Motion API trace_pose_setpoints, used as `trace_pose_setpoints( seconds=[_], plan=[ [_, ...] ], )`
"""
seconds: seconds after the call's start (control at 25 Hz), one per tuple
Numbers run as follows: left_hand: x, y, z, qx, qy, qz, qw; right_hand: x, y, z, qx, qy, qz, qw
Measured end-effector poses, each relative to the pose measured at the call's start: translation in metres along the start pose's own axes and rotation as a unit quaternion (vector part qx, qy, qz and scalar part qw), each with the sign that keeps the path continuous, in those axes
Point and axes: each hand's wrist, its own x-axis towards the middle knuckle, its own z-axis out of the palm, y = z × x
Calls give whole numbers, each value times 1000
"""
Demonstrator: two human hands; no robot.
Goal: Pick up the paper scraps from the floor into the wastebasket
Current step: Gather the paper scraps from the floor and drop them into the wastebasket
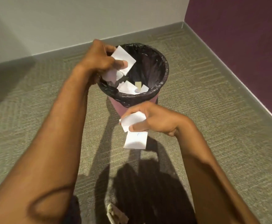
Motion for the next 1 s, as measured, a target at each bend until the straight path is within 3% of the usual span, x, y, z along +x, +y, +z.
trace_pose_setpoints(
  seconds=[0.08, 0.2, 0.32, 0.52, 0.6, 0.68, 0.76, 0.84, 0.92, 1.0],
  plan=[
    [23, -20, 12, 36, 14, -30, 999, 5, -14, -14, 25, 124, -35, 991],
    [42, -38, 30, 102, 34, -61, 992, 29, -28, -34, 8, 352, -29, 936],
    [44, -34, 40, 81, 40, -66, 994, 53, -32, -46, -51, 446, 35, 893],
    [28, -33, 37, 32, 47, -55, 997, 65, -24, -55, -81, 400, 68, 910],
    [8, -46, 35, -22, 120, -43, 992, 56, -23, -52, -93, 410, 30, 907],
    [-33, -66, 44, -77, 234, -49, 968, 44, -20, -40, -91, 365, 28, 926],
    [-83, -88, 59, -118, 354, -84, 924, 34, -13, -21, -124, 274, 42, 953],
    [-118, -115, 76, -108, 403, -142, 897, 32, -2, 1, -143, 151, 81, 975],
    [-133, -147, 93, -49, 343, -231, 909, 38, 16, 23, -152, 3, 148, 977],
    [-141, -179, 108, 40, 210, -311, 926, 45, 44, 50, -161, -120, 224, 954]
  ],
)
